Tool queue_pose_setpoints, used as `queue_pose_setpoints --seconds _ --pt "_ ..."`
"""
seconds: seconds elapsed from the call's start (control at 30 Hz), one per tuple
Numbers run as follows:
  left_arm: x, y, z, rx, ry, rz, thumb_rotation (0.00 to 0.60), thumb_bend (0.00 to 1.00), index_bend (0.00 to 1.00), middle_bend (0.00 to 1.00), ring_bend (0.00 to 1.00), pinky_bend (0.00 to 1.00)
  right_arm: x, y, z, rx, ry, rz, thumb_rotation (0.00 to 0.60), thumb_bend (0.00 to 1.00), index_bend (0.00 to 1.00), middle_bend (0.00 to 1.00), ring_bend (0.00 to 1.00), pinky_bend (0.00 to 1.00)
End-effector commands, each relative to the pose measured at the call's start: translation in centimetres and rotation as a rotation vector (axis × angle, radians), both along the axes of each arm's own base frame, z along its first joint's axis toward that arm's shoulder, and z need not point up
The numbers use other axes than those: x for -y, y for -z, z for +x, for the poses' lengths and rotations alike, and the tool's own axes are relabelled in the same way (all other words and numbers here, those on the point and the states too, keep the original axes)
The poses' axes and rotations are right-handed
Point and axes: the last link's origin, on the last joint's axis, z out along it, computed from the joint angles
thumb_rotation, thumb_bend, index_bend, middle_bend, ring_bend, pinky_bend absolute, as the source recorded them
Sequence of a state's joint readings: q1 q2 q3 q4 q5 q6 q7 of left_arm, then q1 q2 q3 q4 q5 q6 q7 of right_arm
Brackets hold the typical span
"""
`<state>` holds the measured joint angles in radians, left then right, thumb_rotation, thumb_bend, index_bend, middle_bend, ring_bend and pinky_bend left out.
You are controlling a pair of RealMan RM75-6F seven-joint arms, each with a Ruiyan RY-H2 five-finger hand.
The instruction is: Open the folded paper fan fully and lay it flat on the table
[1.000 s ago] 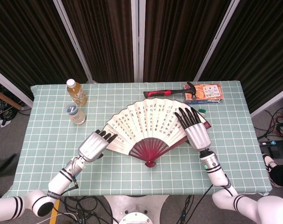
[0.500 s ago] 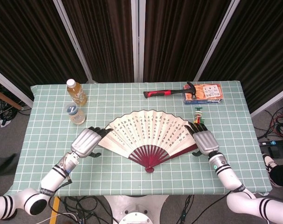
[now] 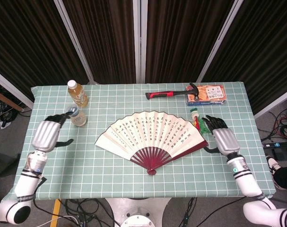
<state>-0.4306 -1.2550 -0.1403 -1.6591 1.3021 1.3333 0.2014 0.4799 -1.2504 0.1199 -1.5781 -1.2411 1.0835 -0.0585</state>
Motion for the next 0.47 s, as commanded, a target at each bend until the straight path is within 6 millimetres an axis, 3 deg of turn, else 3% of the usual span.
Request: queue_pose_setpoints --seconds 0.03,0.23,0.47 --pt "2.4 -2.4 -5.0 -0.069 -0.131 0.134 0.600 0.00 0.21 0.29 0.31 0.33 -3.3 -4.8 -3.3 0.044 0.015 -0.141 0.600 0.11 0.00 0.01 0.00 0.00" --pt "6.8 -3.5 -8.7 -0.109 -0.258 0.182 0.600 0.00 0.21 0.29 0.31 0.30 -7.5 -7.4 -5.9 0.059 0.073 -0.237 0.600 0.10 0.00 0.02 0.00 0.00" --pt "11.0 -3.5 -9.3 -0.138 -0.295 0.194 0.600 0.00 0.23 0.29 0.30 0.28 -11.2 -8.3 -6.7 0.078 0.112 -0.269 0.600 0.07 0.00 0.02 0.00 0.00"
